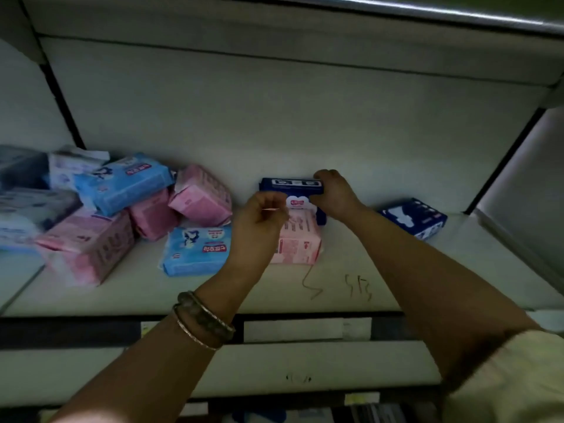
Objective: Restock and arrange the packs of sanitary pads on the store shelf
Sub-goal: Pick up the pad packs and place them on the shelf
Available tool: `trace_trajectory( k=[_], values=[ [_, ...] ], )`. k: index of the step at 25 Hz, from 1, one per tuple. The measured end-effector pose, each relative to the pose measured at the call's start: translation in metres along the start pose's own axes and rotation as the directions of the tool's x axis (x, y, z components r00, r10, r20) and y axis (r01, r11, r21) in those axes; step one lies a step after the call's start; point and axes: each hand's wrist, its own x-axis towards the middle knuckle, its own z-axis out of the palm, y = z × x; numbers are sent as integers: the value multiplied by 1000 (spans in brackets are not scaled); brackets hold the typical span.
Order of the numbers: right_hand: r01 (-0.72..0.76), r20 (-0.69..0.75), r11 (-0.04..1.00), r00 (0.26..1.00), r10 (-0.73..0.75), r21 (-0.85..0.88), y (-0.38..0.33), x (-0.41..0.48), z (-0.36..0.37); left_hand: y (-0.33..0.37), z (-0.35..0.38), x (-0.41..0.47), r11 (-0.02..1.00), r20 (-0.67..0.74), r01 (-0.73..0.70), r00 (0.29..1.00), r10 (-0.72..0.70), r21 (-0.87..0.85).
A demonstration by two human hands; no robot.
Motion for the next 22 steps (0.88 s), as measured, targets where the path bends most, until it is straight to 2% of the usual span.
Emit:
trace_trajectory(
  k=[3, 6, 10, 12, 15, 18, 21, 22],
  values=[
    [22, 139, 990, 990, -2, -140, 2, 27, 13, -3, 2, 5, 1000, -21, 15, 1000, -15, 10],
    [71, 175, 928, 985, -7, -366, 2, 36, 21, -13, -6, 2, 998, -49, 42, 998, -40, 40],
    [77, 211, 941, 978, -6, -330, 6, 31, 17, -24, -20, -2, 992, -95, 87, 992, -78, 91],
    [60, 156, 949, 988, -12, -309, 11, 23, 13, -24, -22, -5, 993, -93, 89, 992, -82, 74],
    [-11, 49, 981, 999, 21, -195, 8, 11, -17, -16, -25, -8, 997, -66, 47, 997, -43, 61],
    [-48, -8, 999, 999, 48, 5, -13, -3, -62, -5, -27, -10, 1000, -13, 27, 1000, -27, 13],
    [-76, 53, 941, 997, 62, 329, -48, -41, -103, 5, -25, -14, 999, 16, 48, 999, -47, -26],
    [-83, 95, 925, 994, 51, 372, -58, -56, -114, 8, -26, -15, 997, 22, 52, 998, -51, -51]
  ],
)
